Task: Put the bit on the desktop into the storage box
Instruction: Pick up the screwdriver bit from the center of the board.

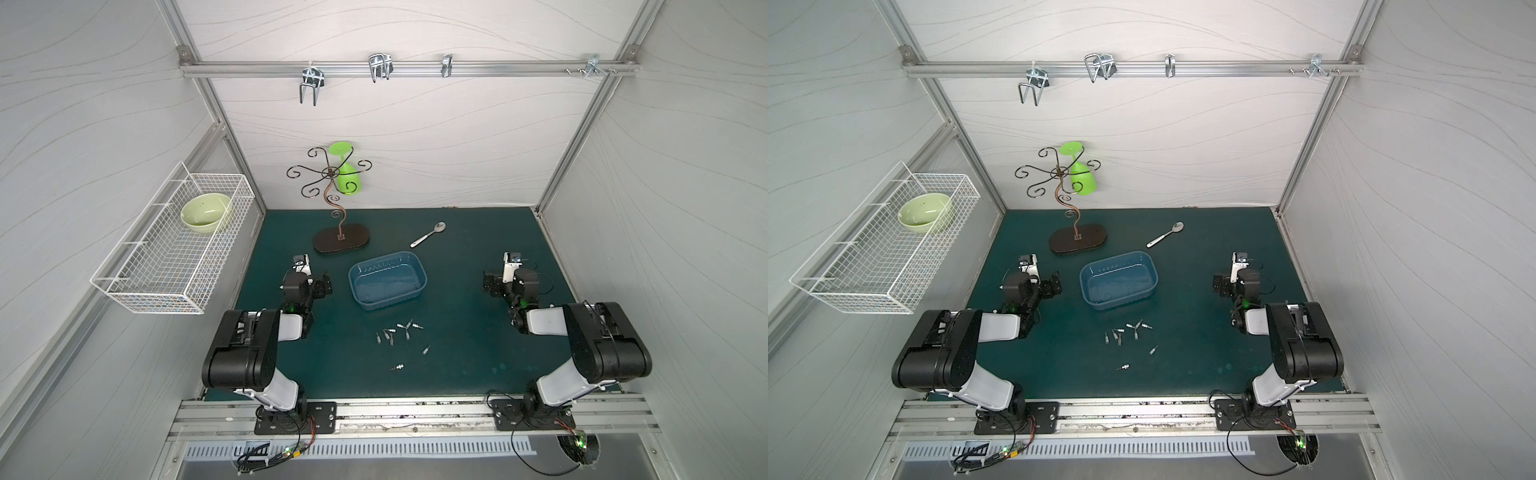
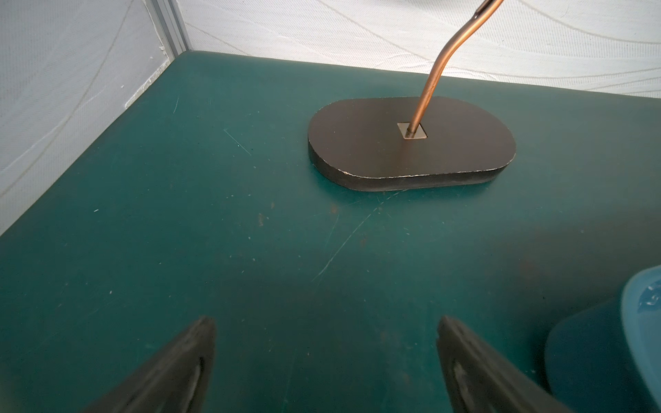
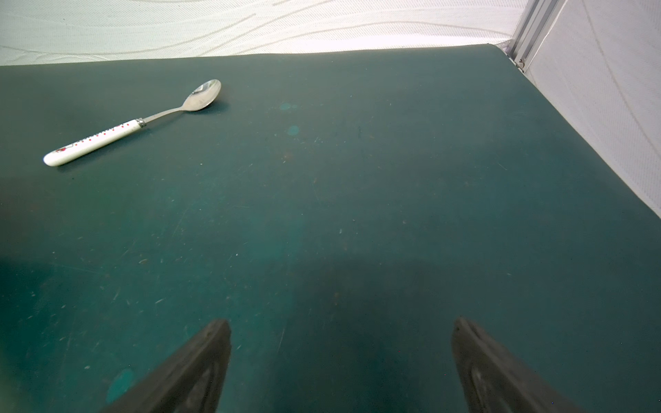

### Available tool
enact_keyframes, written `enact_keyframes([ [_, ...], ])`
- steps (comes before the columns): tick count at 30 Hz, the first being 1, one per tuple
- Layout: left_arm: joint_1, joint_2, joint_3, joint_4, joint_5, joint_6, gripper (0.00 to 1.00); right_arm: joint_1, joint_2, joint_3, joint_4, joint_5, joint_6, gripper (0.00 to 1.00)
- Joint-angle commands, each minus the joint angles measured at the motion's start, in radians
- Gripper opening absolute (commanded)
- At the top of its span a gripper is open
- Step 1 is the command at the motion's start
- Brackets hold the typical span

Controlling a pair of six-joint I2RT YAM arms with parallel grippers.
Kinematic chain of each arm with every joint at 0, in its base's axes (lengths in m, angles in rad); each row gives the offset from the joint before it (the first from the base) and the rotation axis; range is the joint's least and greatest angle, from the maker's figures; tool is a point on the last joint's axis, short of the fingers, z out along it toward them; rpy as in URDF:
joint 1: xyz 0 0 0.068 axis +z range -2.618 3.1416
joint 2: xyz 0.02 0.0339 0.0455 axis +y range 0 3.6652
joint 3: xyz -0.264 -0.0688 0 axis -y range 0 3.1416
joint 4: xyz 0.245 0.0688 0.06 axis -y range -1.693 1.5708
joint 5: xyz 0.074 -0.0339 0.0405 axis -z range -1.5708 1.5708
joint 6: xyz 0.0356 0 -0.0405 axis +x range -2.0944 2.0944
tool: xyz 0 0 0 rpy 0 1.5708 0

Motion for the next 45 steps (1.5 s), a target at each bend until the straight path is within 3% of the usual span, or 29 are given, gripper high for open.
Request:
enact_keyframes([
  [1, 0.004, -0.002, 0.02, 0.034, 0.005, 0.006, 1.0, 0.001, -0.003, 0.01, 0.015, -0.005, -0.012, 0.99],
  [12, 0.005, -0.003, 0.018, 0.034, 0.005, 0.007, 1.0, -0.002, -0.006, 0.008, 0.019, -0.012, -0.012, 0.99],
  [14, 0.004, -0.009, 0.017, 0.039, -0.018, -0.003, 1.0, 0.008, -0.03, 0.015, -0.001, 0.032, -0.007, 0.99],
  [20, 0.004, -0.174, 0.041, -0.163, -0.16, -0.077, 1.0, 0.013, -0.204, 0.188, -0.487, 0.081, 0.076, 0.99],
  [28, 0.005, -0.472, 0.059, -0.523, -0.225, -0.292, 1.0, 0.042, -0.323, 0.366, -0.839, -0.004, 0.172, 0.99],
  [32, 0.005, -0.592, 0.074, -0.689, -0.2, -0.405, 0.99, 0.114, -0.369, 0.452, -1.03, -0.012, 0.228, 0.99],
  [36, 0.004, -0.666, 0.055, -0.739, -0.09, -0.515, 1.0, 0.292, -0.402, 0.487, -1.142, 0.054, 0.229, 0.99],
  [40, 0.004, -0.727, 0.097, -0.864, 0.012, -0.531, 1.0, 0.447, -0.409, 0.526, -1.246, 0.098, 0.245, 0.99],
  [45, 0.004, -0.787, 0.111, -0.976, 0.122, -0.536, 1.0, 0.549, -0.433, 0.514, -1.29, 0.068, 0.281, 0.99],
])
